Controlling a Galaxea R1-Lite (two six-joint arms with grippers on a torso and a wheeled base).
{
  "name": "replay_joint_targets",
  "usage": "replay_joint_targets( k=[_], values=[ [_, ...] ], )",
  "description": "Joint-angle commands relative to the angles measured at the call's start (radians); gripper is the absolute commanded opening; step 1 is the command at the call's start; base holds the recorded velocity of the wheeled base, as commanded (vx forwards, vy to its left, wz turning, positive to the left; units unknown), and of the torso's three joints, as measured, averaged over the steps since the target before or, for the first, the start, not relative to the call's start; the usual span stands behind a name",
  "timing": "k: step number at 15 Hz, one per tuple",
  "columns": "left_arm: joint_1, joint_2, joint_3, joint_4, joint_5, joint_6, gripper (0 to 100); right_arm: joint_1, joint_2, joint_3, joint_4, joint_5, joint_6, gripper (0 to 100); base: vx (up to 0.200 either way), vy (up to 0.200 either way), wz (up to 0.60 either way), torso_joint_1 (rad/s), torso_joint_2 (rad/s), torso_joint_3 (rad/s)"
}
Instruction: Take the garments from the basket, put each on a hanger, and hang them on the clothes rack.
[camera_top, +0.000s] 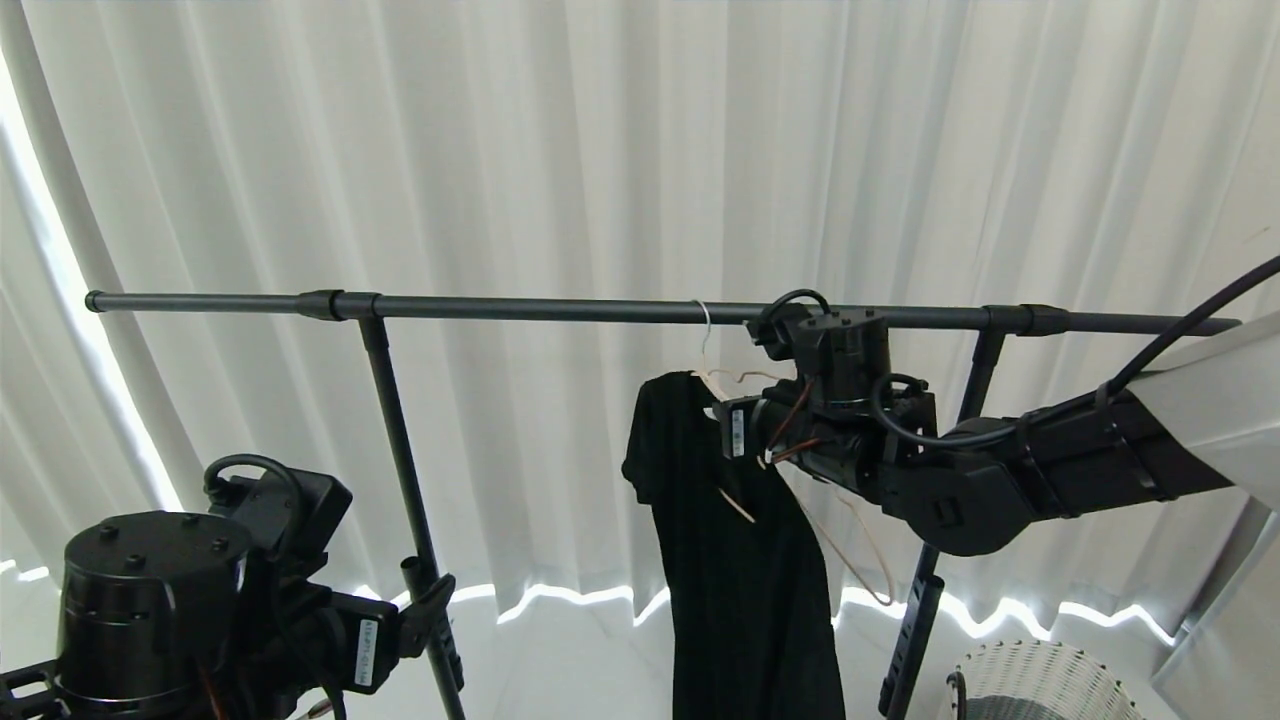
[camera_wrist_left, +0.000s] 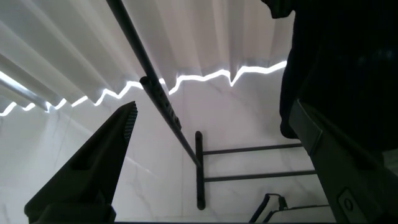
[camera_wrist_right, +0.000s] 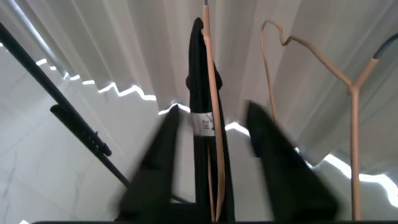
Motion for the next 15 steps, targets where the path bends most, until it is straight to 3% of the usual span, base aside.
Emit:
replay_joint_targets(
  k=[1, 3, 5, 7, 8, 10, 11, 15],
  values=[
    [0.002, 0.003, 0.0, 0.0, 0.001, -0.001, 100, 0.007, -0.027, 0.0, 0.0, -0.006, -0.004, 100, 0.0, 0.0, 0.0, 0.0, 0.0, 0.0],
    [0.003, 0.002, 0.0, 0.0, 0.001, -0.001, 100, 0.011, -0.052, 0.003, 0.003, -0.014, -0.009, 100, 0.0, 0.0, 0.0, 0.0, 0.0, 0.0],
    [0.005, 0.002, 0.0, 0.0, 0.001, -0.001, 100, 0.01, -0.18, 0.061, 0.13, -0.017, -0.029, 100, 0.0, 0.0, 0.0, 0.0, 0.0, 0.0],
    [0.008, 0.0, -0.002, 0.0, 0.001, -0.001, 100, 0.01, -0.302, 0.103, 0.311, -0.034, -0.041, 100, 0.0, 0.0, 0.0, 0.0, 0.0, 0.0],
    [0.016, -0.001, -0.002, 0.0, 0.001, -0.001, 100, 0.005, -0.426, 0.143, 0.515, -0.074, -0.047, 100, 0.0, 0.0, 0.0, 0.0, 0.0, 0.0],
    [0.04, -0.001, -0.002, 0.0, 0.002, 0.001, 100, -0.059, -0.558, 0.227, 0.728, -0.198, -0.116, 100, 0.0, 0.0, 0.0, 0.0, 0.0, 0.0],
    [0.053, -0.001, -0.002, 0.0, 0.004, 0.001, 100, -0.117, -0.628, 0.293, 0.779, -0.247, -0.174, 100, 0.0, 0.0, 0.0, 0.0, 0.0, 0.0],
    [0.056, -0.006, 0.001, 0.0, 0.08, 0.027, 100, -0.311, -0.806, 0.477, 0.782, -0.256, -0.292, 100, 0.0, 0.0, 0.0, 0.0, 0.0, 0.0]
  ],
)
